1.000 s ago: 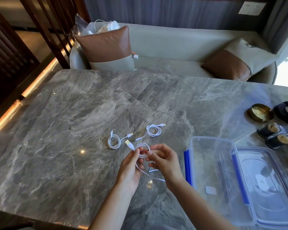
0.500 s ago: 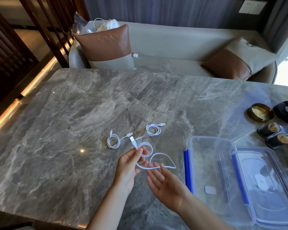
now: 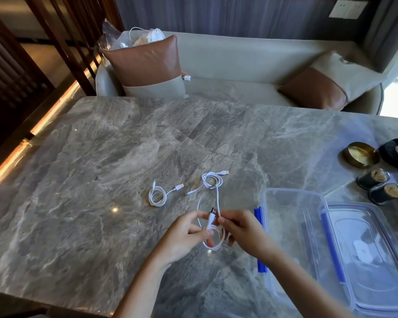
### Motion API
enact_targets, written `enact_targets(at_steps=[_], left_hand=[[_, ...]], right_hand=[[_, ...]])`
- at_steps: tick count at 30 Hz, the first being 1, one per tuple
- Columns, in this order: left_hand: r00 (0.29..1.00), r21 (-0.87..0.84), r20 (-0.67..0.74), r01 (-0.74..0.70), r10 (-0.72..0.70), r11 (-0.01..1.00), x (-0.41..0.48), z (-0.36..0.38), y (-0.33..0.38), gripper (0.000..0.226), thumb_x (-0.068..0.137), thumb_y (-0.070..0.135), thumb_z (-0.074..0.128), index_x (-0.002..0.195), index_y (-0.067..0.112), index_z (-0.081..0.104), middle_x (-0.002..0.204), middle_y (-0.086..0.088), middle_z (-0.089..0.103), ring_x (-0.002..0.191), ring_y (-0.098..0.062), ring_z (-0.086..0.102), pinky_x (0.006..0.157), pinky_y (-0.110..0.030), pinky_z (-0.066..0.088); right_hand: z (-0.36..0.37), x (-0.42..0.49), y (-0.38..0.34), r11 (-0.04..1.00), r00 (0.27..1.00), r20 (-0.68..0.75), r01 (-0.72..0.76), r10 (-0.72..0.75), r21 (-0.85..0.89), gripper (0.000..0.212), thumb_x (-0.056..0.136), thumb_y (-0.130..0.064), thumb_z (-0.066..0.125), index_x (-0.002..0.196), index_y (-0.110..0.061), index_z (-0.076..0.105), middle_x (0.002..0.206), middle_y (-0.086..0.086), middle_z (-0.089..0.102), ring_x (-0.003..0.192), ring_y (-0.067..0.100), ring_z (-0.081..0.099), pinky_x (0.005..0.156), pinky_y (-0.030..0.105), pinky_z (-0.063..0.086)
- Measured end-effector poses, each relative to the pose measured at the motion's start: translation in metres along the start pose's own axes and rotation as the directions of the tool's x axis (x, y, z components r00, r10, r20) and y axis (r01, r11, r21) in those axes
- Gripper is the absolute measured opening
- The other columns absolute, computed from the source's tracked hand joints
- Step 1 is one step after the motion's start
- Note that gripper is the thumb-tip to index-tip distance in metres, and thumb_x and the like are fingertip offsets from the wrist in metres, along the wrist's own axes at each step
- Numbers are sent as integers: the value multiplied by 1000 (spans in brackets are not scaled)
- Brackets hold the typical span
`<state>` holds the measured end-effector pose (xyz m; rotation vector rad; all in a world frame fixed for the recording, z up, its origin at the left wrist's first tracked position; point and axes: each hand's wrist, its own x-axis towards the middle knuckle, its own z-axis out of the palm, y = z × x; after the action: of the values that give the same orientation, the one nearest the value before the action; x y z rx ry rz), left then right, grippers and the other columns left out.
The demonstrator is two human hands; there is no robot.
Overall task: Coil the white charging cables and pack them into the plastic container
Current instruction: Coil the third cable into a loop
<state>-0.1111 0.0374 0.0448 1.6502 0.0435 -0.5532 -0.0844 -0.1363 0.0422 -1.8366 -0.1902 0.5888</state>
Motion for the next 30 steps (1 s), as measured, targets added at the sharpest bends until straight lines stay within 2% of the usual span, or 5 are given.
enact_targets(at_steps=[6,14,21,26,30], left_hand=[[996,38,60,-63,61,997,-1,-4,2,78,85,15,63,141,41,15,65,1,72,65,-8,62,70,-11,41],[976,192,-38,-205,216,960,-4,-3,18,96,81,14,65,136,60,1,60,-21,63,50,-7,42,54,-14,33],[977,425,47,-208,208,881,-2,-2,14,85,83,21,64,135,61,9,69,6,74,65,-12,63,73,-19,48],[988,456,-56,-100,141,884,2,1,8,54,76,33,69,123,43,46,72,19,74,67,11,61,68,-12,42],[961,533,-216,-33,173,845,1,4,14,28,78,49,63,104,41,60,71,8,73,69,-1,67,69,-27,53]], right_hand=[[-12,-1,-7,988,971,240,43,-5,-152,24,93,-9,50,73,0,59,60,1,49,54,9,50,54,26,50],[-11,-3,-6,990,980,196,-53,26,133,29,98,-18,44,103,0,66,77,15,56,55,6,51,56,20,51],[-13,-6,-14,998,950,311,46,-34,-30,31,97,-15,46,78,-28,67,61,-21,55,52,1,47,52,19,47],[-17,-3,-15,990,953,298,93,-59,-103,20,94,-13,52,95,-4,70,77,6,62,59,6,50,54,22,49],[-20,-1,-13,992,968,221,102,-117,75,13,90,-15,59,88,-16,72,68,-9,61,58,6,51,51,22,48]])
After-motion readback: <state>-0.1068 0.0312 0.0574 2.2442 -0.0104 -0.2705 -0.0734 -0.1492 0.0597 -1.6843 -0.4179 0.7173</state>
